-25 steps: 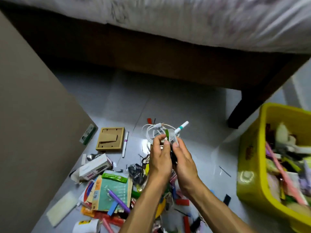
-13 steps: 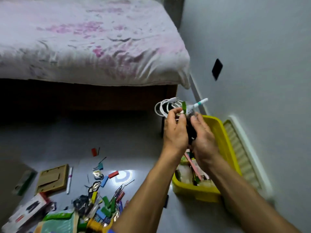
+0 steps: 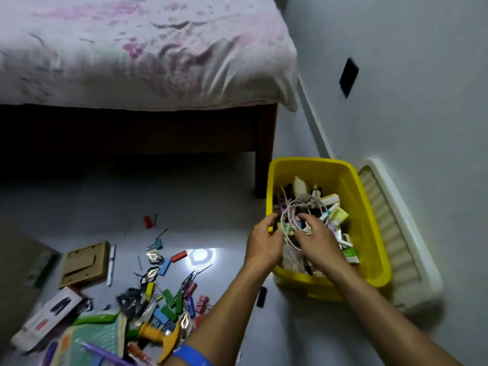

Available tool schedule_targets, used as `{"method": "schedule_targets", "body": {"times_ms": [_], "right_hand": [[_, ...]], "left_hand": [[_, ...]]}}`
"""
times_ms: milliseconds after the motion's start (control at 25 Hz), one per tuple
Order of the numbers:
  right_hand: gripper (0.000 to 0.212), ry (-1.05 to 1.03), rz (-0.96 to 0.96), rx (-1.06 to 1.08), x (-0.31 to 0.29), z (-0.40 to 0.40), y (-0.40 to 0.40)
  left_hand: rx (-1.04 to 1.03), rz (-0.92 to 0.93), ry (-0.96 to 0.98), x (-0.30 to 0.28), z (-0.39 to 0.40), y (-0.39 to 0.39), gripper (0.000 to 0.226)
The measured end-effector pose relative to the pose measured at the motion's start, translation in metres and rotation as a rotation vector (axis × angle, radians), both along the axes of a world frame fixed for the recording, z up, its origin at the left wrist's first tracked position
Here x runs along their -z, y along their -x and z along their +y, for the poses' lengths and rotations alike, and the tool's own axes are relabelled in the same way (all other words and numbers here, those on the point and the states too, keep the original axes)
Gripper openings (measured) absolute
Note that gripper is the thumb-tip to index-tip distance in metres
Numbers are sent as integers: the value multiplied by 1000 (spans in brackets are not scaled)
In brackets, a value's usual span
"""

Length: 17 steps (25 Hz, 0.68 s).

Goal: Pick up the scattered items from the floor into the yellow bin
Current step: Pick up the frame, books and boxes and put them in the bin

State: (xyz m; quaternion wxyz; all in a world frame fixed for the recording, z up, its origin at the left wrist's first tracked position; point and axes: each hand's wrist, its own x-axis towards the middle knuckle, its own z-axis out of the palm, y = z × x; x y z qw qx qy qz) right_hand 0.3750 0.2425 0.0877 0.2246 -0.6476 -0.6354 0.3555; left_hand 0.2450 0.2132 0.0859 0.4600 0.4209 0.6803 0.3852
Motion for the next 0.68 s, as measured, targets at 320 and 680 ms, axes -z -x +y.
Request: {"method": "schedule_targets", "body": {"times_ms": [320, 680], "right_hand": [[51, -24, -98, -451, -16, -33, 138], [47, 153, -142, -713, 90, -25, 312]], "left_hand": [[-248, 42, 70, -2, -50, 138, 50], [-476, 146, 254, 89, -95, 329, 53]]}}
